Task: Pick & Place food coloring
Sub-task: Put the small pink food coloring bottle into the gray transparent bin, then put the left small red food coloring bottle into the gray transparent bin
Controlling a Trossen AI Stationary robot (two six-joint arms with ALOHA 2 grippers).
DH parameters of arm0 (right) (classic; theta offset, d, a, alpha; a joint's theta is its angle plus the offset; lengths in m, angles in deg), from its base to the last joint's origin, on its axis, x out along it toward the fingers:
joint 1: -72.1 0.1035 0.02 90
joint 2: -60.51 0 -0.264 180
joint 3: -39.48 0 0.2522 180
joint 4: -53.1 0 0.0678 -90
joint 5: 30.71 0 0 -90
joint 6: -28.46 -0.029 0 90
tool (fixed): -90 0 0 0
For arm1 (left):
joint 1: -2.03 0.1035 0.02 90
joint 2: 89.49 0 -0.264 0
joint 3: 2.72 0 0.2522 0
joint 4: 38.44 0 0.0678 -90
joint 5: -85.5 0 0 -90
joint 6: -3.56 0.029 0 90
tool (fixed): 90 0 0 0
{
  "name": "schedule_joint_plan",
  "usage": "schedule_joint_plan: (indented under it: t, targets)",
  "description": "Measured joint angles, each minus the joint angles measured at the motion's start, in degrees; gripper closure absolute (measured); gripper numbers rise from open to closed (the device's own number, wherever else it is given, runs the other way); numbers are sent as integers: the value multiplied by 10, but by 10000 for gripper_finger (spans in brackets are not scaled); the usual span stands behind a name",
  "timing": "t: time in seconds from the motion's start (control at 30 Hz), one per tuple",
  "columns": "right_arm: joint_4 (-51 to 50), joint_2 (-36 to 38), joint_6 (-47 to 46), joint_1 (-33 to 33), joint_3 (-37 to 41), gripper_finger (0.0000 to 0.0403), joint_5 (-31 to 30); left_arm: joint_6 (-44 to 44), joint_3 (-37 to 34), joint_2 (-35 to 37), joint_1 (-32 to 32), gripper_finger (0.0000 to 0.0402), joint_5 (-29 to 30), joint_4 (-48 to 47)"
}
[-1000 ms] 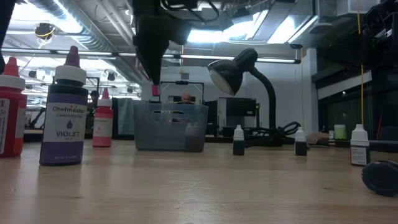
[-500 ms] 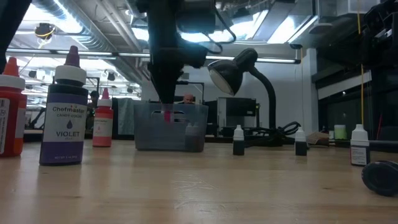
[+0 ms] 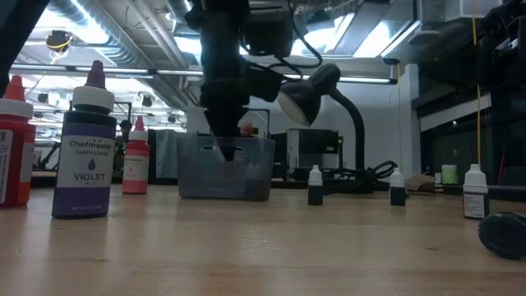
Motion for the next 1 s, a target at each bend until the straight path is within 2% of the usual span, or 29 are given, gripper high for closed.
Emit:
schedule_joint_plan:
  t: [0.57,1.0]
  targets:
    - [0,-1,0,0,0,388,0,3,0,-35,-6,339,-9,20]
    - [0,-1,0,0,0,388,0,-17,0,-34,-9,270,1,20]
